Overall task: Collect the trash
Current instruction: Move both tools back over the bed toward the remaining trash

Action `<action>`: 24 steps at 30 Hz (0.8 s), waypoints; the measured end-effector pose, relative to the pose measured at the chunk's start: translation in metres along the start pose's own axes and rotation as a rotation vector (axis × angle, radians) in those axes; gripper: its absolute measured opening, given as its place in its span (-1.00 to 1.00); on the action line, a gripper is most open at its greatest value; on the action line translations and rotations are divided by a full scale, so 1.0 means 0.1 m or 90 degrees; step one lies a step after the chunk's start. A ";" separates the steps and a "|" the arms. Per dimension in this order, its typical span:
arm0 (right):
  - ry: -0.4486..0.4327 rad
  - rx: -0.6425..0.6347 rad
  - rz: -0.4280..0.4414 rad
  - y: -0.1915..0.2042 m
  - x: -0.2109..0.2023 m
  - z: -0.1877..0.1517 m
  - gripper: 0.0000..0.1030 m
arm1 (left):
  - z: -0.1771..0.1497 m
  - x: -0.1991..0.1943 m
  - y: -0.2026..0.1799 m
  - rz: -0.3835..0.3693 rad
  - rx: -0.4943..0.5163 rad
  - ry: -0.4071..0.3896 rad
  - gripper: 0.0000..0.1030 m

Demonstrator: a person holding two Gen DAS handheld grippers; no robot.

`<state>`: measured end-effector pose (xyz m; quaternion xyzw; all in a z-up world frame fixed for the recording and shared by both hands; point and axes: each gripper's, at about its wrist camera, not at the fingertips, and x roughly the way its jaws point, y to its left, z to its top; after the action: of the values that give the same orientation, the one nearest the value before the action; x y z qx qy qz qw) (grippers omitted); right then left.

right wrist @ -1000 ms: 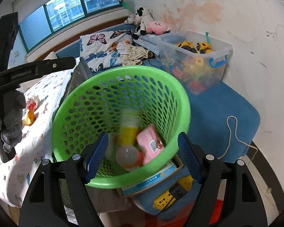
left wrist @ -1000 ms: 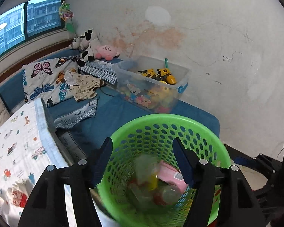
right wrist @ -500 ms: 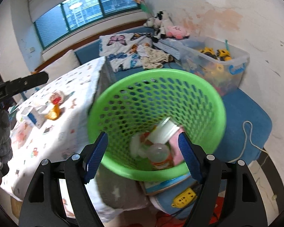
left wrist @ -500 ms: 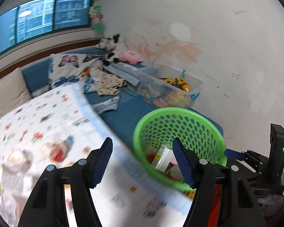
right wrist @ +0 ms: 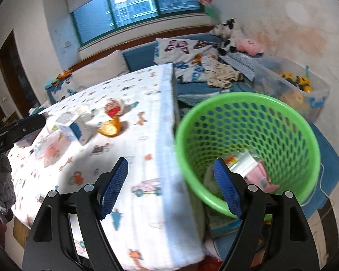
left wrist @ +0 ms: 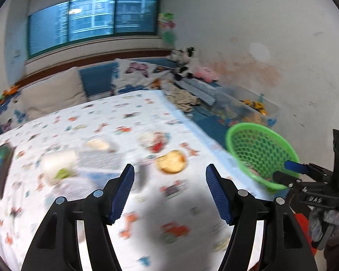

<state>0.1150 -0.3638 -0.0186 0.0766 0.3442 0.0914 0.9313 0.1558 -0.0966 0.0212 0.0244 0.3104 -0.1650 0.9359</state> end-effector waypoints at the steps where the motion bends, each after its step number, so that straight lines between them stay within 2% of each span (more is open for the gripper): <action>1: 0.001 -0.007 0.004 0.07 0.02 0.01 0.52 | -0.05 -0.05 0.12 0.013 -0.011 -0.001 0.28; 10: 0.016 -0.045 0.033 0.45 0.22 0.10 0.54 | -0.47 -0.17 0.79 0.099 -0.039 0.028 0.33; 16: 0.031 -0.065 0.048 0.63 0.35 0.12 0.54 | -0.65 -0.11 0.87 0.110 -0.010 0.048 0.33; 18: 0.034 -0.070 0.051 0.67 0.39 0.13 0.54 | -0.66 -0.06 0.86 0.129 0.016 0.048 0.33; 22: 0.043 -0.078 0.056 0.74 0.47 0.14 0.54 | -0.65 0.05 0.88 0.150 0.028 0.059 0.32; 23: 0.046 -0.079 0.058 0.75 0.49 0.15 0.54 | -0.65 0.08 0.90 0.159 0.030 0.062 0.28; 24: 0.048 -0.080 0.060 0.76 0.52 0.15 0.54 | -0.66 0.11 0.91 0.165 0.031 0.065 0.16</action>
<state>0.1548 -0.2796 -0.0238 0.0305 0.3686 0.1593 0.9153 0.1558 -0.0041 -0.0434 0.0957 0.3480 -0.0486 0.9313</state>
